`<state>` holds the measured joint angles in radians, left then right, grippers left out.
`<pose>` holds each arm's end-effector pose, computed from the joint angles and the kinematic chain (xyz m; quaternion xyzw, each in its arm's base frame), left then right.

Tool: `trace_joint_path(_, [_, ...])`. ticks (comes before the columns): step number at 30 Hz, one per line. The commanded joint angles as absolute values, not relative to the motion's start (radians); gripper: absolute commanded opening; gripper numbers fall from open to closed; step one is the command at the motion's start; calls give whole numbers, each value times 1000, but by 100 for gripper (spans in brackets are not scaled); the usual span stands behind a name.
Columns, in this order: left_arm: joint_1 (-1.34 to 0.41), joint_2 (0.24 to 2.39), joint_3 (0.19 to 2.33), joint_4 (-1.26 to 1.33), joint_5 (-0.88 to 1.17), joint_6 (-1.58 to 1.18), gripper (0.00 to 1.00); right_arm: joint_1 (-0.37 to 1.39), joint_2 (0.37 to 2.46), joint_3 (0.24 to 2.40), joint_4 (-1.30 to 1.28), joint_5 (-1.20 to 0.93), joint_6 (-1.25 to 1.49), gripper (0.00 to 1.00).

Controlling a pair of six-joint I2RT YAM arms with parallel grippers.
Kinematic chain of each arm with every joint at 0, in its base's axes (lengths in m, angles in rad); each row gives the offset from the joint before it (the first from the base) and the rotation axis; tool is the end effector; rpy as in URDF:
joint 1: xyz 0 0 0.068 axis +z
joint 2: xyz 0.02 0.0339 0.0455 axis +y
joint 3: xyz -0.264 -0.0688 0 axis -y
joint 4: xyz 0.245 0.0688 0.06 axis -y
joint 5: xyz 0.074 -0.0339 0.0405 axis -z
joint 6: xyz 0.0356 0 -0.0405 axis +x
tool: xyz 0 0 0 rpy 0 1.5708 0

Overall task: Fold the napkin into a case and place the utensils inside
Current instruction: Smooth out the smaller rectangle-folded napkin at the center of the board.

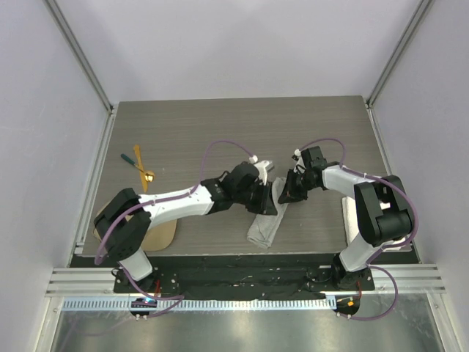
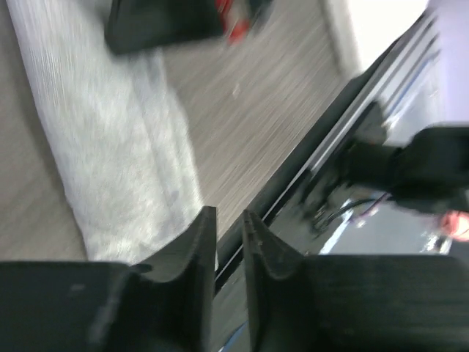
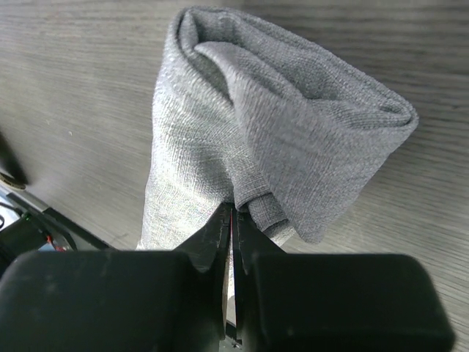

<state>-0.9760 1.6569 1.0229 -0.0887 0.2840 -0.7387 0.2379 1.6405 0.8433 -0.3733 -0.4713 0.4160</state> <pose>0.1916 -0.3011 0.2082 0.1646 0.8890 -0.3924 0.1690 0.2816 0.0849 0.1461 0.0385 0.9533 0.2788 0.1096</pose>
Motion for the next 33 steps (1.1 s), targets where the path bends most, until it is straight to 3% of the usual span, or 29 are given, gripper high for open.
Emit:
trace_joint_path(1, [-920,1702,1170,-136,284,-712,15,233,1592,897,-394,-411,403,10])
trace_joint_path(5, [-899,1853,1226,-103,259,-683,7,232,1575,946,-429,-399,416,11])
trace_joint_path(12, [-896,2002,1316,-68,219,-629,5,233,1548,1018,-480,-364,419,15])
trace_joint_path(25, [-894,2003,1315,6,262,-686,5,238,1536,1085,-640,-86,318,25])
trace_joint_path(33, [-876,2011,1377,-38,267,-669,6,252,1545,1078,-644,-43,296,34])
